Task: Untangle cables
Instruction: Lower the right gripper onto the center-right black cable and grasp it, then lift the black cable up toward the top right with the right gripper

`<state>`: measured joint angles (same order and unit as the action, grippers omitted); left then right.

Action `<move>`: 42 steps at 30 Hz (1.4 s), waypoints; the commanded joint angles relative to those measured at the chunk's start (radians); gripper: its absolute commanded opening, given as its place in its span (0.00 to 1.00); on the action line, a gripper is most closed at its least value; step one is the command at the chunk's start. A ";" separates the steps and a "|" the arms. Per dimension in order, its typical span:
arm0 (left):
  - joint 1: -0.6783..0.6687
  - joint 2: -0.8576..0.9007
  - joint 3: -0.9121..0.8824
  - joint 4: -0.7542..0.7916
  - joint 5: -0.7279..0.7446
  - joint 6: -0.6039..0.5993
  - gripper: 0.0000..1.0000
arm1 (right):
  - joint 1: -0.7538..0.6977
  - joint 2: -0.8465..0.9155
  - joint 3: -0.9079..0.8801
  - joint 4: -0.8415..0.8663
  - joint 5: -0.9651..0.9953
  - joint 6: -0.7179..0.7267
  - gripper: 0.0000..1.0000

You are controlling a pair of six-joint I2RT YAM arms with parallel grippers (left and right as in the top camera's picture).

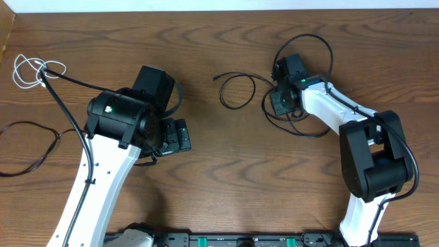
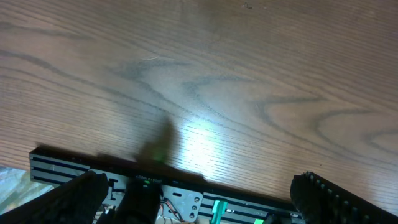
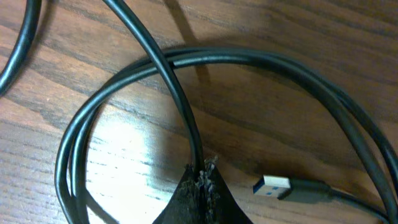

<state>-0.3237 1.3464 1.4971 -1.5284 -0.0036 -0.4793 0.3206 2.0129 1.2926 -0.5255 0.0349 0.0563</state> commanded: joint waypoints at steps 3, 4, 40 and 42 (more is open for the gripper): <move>-0.002 0.000 -0.001 -0.003 -0.016 -0.016 0.99 | 0.000 -0.105 0.143 -0.085 0.020 -0.001 0.01; -0.002 0.000 -0.001 -0.003 -0.016 -0.016 0.99 | -0.001 -0.130 0.180 -0.111 0.022 -0.001 0.01; -0.002 0.000 -0.001 -0.003 -0.016 -0.016 0.99 | 0.002 -0.543 0.531 -0.042 -0.354 0.327 0.02; -0.002 0.000 -0.001 -0.003 -0.016 -0.016 0.99 | 0.001 -0.544 0.583 -0.032 -0.340 0.337 0.02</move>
<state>-0.3237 1.3464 1.4967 -1.5280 -0.0063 -0.4797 0.3210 1.4883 1.8023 -0.5762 -0.2531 0.3656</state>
